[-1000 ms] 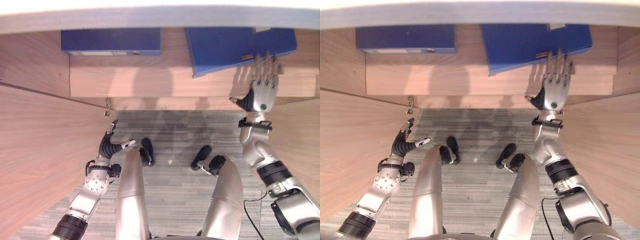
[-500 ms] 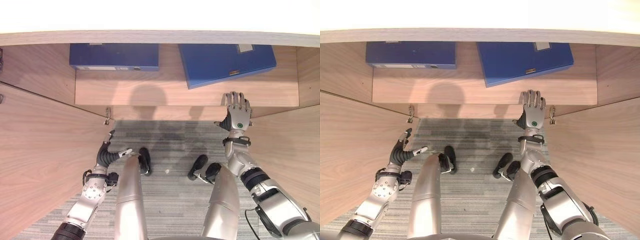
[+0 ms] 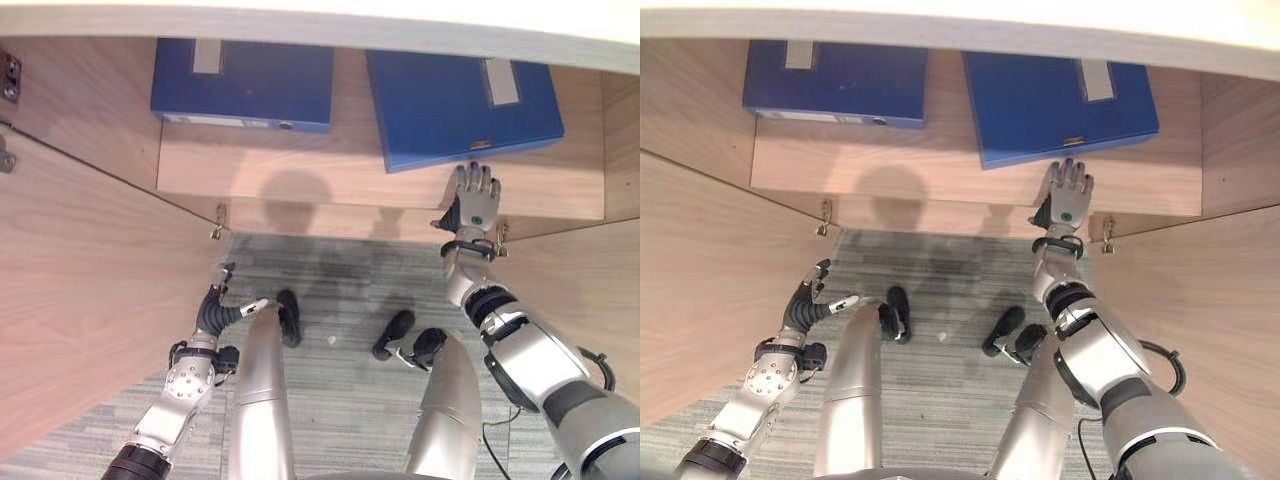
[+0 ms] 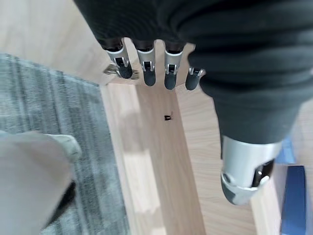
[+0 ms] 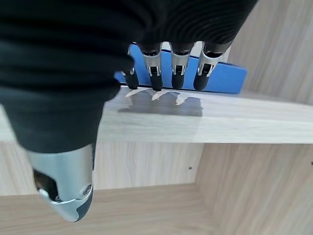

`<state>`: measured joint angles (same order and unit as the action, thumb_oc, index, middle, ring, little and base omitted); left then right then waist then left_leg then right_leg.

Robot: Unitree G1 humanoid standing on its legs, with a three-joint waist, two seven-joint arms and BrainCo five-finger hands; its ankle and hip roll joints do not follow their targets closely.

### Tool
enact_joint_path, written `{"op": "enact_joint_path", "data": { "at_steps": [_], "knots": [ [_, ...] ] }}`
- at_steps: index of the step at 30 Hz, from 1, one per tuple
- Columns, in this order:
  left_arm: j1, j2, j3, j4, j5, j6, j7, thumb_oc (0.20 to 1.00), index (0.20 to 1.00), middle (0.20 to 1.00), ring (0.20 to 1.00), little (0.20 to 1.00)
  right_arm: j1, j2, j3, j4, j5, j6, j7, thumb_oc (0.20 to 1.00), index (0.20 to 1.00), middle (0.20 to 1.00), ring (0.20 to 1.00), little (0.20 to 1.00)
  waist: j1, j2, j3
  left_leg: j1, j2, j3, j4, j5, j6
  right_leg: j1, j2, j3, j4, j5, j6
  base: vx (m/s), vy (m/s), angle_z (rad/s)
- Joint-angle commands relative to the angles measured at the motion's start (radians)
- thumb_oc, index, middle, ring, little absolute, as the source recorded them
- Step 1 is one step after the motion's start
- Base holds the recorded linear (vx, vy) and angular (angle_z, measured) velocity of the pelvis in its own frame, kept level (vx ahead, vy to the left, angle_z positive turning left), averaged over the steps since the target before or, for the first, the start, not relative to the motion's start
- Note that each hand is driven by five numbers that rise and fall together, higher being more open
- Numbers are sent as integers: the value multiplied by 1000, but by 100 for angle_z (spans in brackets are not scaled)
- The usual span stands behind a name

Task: Put the empty folder in the office cabinet

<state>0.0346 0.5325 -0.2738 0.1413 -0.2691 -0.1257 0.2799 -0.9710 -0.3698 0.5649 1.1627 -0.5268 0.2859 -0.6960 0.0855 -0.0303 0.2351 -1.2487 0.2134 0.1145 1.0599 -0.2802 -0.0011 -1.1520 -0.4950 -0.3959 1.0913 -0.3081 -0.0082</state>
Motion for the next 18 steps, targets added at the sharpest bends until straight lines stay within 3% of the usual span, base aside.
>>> {"op": "enact_joint_path", "data": {
  "at_steps": [1,2,8,13,18],
  "knots": [
    [-23,43,4,-56,-9,-20,-29,1000,1000,1000,1000,1000,-51,26,85,82,64,-111,302,1000,1000,1000,1000,1000,68,23,54,-3,-10,-40,-62,27,-8,29,-30,27,-53,2,67,0,0,0],
    [-24,43,4,-56,-9,-20,-29,1000,1000,1000,1000,1000,-52,26,85,83,64,-111,302,1000,1000,1000,1000,1000,67,23,55,-3,-10,-40,-62,27,-8,29,-30,27,-53,1,67,3,-17,8],
    [-45,38,-18,26,-10,11,-133,1000,1000,1000,1000,1000,-115,-5,166,-34,244,-221,640,1000,1000,1000,1000,1000,110,20,77,-4,-24,-48,-64,37,-13,29,-41,28,-37,-12,63,3,-40,15],
    [-42,42,-38,31,-25,19,-187,1000,1000,1000,1000,1000,-186,-39,212,-166,394,-272,765,1000,1000,1000,1000,1000,144,18,84,-14,-31,-57,-60,42,-15,16,-56,26,-19,-21,63,10,-34,-22],
    [-52,55,-40,50,-42,17,-201,1000,1000,1000,1000,1000,-311,-46,286,-221,435,-290,810,1000,1000,1000,1000,1000,173,16,89,-23,-26,-64,-59,48,-21,4,-64,22,-12,-22,64,10,-19,2]
  ]
}}
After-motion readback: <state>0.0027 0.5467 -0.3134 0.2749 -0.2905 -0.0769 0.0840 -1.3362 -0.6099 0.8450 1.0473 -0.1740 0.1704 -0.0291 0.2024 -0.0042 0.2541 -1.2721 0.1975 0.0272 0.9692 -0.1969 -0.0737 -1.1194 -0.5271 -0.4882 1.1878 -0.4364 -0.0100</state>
